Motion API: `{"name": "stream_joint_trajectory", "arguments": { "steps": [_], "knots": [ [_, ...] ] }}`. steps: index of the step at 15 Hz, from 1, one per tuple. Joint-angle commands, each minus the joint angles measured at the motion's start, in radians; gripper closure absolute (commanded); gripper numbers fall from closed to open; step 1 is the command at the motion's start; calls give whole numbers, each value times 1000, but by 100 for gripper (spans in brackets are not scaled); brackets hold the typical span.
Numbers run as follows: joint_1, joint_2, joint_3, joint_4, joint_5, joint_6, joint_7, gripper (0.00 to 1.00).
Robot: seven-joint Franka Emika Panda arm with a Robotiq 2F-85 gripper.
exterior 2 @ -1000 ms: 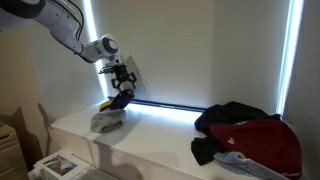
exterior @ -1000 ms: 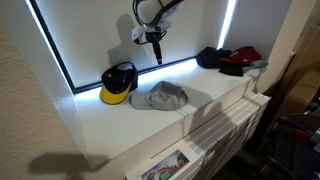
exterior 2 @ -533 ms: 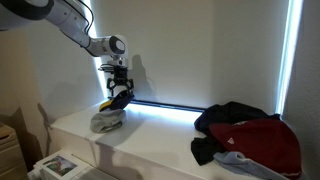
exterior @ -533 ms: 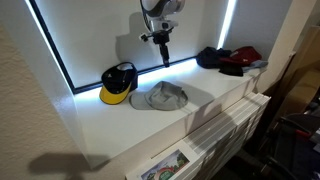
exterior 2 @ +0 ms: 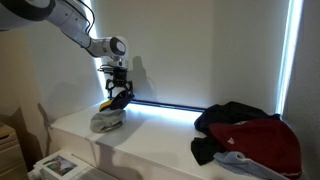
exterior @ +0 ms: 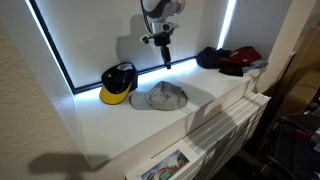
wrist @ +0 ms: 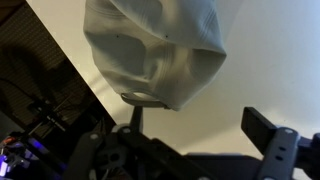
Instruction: Put the grey cap on top of the pile of caps on the right
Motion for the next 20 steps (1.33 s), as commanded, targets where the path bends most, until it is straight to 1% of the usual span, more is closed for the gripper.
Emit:
{"name": "stream_joint_trajectory", "arguments": {
  "steps": [1,4,5,7,10,11,12,13,14,15,19,20],
  "knots": [
    [18,19,-2,-120,-46,65,-51,0],
    [30,43,-8,-222,-79,153,-65,0],
    [26,61,-6,-137,-60,90,-34,0],
    [31,78,-9,-180,-70,129,-40,0],
    [28,77,-6,-185,-71,133,-56,0],
    [26,76,-5,-186,-69,138,-57,25],
    [27,77,-9,-185,-69,137,-49,28],
    [25,76,-7,-187,-68,141,-53,34],
    [24,75,-7,-187,-65,141,-51,43],
    [23,76,-8,-187,-64,144,-48,48],
    [22,80,-12,-181,-65,139,-42,77],
    [28,82,-21,-174,-70,140,-23,84]
  ]
}}
